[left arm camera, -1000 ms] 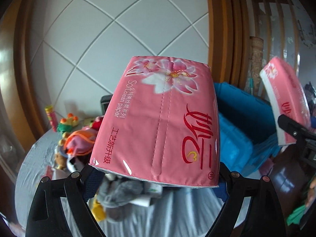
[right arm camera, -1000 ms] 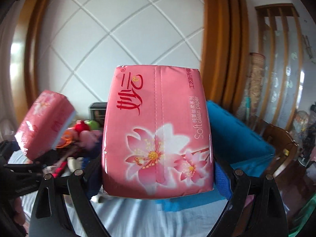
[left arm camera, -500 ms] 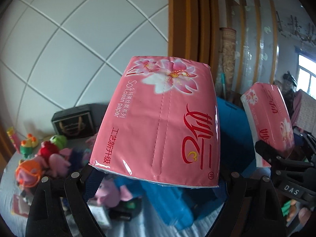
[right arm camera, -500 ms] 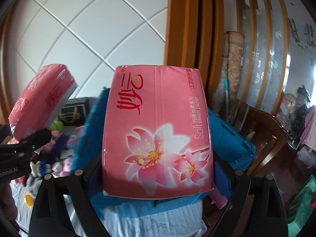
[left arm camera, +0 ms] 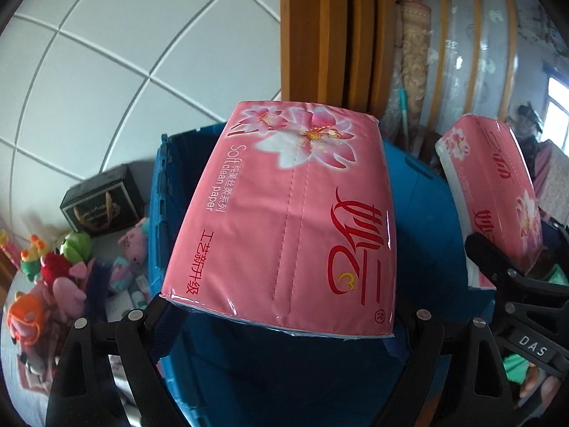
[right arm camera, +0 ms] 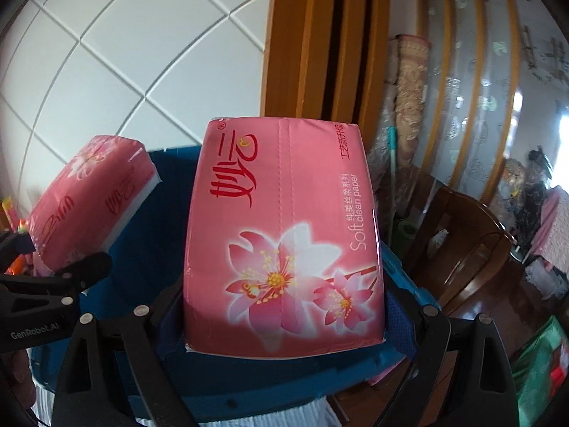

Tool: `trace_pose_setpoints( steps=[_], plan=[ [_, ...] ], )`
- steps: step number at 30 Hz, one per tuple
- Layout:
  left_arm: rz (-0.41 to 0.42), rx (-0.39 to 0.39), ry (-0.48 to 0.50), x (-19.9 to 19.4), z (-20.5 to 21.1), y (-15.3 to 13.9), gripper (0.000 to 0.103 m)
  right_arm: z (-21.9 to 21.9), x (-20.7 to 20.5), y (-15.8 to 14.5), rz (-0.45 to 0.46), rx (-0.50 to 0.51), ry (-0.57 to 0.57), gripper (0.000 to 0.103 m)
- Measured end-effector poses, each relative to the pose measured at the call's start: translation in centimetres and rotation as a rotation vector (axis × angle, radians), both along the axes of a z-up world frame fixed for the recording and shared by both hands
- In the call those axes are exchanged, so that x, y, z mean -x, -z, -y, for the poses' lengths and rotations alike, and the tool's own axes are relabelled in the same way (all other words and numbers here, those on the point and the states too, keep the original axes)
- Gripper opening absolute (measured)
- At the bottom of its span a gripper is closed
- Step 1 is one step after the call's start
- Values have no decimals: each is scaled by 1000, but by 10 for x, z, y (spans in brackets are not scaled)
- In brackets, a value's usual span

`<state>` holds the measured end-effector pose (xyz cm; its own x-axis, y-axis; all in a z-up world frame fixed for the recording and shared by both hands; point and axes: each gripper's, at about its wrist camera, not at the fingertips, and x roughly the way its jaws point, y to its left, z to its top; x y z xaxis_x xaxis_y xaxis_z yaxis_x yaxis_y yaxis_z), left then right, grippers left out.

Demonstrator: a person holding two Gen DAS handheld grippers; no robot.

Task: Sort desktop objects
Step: 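Carry both pink tissue packs over the blue crate with both tools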

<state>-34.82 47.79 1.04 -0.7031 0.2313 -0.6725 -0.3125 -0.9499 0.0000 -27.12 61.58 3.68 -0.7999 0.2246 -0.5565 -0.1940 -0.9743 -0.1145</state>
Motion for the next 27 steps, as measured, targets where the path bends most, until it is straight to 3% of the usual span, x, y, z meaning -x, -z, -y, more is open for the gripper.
trace_pose_setpoints(
  steps=[3, 7, 19, 27],
  plan=[
    [18, 1, -42, 2, -9, -2, 91, -12, 19, -2, 61, -50, -78, 92],
    [17, -2, -96, -4, -18, -5, 91, -27, 28, -9, 60, -115, -147, 92],
    [41, 62, -177, -22, -40, 7, 91, -78, 40, 11, 110, -50, -265, 92],
    [114, 85, -182, -25, -42, 29, 91, -80, 47, 46, 234, -53, -301, 92]
  ],
)
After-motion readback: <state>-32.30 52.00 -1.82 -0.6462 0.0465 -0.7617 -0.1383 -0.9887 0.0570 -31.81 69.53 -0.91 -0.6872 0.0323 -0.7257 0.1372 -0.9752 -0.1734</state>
